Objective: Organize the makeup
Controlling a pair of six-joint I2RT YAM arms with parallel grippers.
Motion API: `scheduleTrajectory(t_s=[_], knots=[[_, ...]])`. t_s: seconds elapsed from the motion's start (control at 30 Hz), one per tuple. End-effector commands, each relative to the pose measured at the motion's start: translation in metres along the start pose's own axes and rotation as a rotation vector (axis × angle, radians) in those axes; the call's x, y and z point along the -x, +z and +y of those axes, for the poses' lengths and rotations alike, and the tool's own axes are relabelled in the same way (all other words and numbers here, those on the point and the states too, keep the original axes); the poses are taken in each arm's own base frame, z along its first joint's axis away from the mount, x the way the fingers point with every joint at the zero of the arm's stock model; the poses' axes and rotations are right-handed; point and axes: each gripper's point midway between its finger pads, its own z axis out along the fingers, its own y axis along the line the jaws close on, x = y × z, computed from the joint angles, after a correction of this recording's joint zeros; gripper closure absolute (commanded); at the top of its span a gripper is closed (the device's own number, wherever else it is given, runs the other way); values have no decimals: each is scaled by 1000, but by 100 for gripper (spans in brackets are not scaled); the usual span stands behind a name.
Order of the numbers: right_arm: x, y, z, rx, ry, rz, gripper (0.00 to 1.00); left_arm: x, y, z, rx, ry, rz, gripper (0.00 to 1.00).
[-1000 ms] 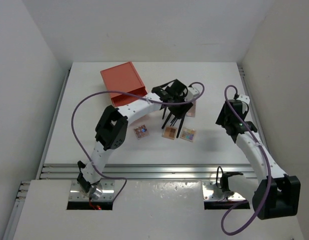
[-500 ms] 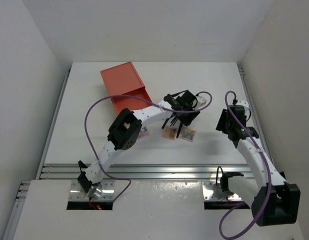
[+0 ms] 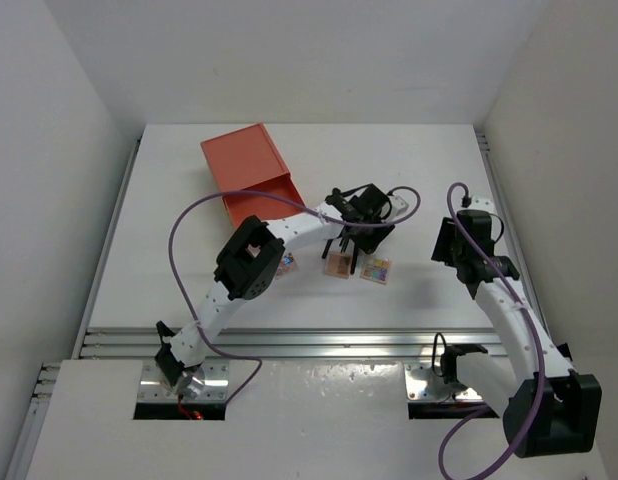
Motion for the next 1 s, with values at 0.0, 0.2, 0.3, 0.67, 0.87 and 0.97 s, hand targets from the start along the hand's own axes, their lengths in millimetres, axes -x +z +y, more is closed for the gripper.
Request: scheduleTrajectory(t_s=[0.0,0.2,0.3,0.67,0.87,0.97], knots=[[15,-1,4,30,-12,-49,45,32,-35,4,13,3,-84,54],[14,1,9,52,-26,-40,45,61,-61,-5,33,63,-158,54],[15,2,10,56,-29,-40,46,68,-68,1,70,60,-177,54],[15,1,10,60,-47,-44,46,23,-33,22,73,-27,-64,54],[14,1,10,61,-51,-43,46,7,-20,23,73,-29,-24,54],[14,1,8,55,-59,-42,46,-1,-14,21,62,-30,-4,54]])
